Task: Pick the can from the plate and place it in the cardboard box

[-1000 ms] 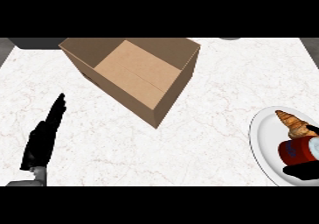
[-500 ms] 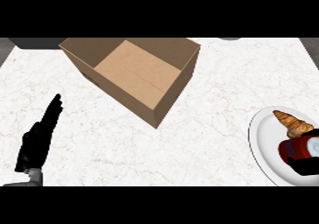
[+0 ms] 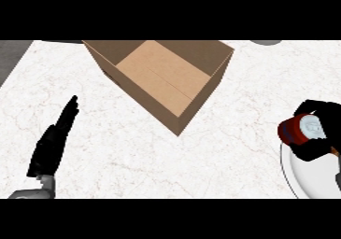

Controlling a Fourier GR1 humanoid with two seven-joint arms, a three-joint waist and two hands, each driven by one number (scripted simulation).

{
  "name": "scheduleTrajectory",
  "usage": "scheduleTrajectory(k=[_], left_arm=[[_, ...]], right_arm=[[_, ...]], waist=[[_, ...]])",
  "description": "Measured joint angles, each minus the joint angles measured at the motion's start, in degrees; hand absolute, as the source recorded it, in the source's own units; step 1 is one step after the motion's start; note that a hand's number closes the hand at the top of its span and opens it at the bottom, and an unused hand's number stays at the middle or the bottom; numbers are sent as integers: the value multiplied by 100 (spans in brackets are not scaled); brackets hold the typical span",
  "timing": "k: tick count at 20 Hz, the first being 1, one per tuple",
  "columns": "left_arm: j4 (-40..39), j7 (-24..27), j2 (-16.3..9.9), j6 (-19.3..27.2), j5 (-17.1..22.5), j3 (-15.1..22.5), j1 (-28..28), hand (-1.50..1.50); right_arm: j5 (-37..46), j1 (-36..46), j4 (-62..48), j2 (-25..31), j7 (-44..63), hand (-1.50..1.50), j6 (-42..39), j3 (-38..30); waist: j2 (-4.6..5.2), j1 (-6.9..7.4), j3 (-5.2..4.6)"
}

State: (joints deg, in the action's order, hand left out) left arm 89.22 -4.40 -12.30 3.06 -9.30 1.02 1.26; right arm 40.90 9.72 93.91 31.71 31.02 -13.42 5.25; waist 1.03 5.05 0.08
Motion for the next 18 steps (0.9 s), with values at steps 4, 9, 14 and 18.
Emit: scheduleTrajectory(k=[4,9,14,18], left_arm=[[-84,-38,14,-17,-19,19,133,0],[-163,-219,33,44,-43,-62,283,0],[-220,-132,54,80,-50,-110,177,0],[-147,-105,103,145,-95,-100,46,0]], right_arm=[[212,976,-674,151,-1004,150,-76,439],[328,2113,-1964,-27,-2160,150,252,495],[-402,2880,-2235,-495,-2947,150,265,116],[-962,3366,-2389,-856,-3411,150,170,-151]], waist=[[23,56,3],[-16,-141,1],[-49,-249,-1],[-72,-313,-4]])
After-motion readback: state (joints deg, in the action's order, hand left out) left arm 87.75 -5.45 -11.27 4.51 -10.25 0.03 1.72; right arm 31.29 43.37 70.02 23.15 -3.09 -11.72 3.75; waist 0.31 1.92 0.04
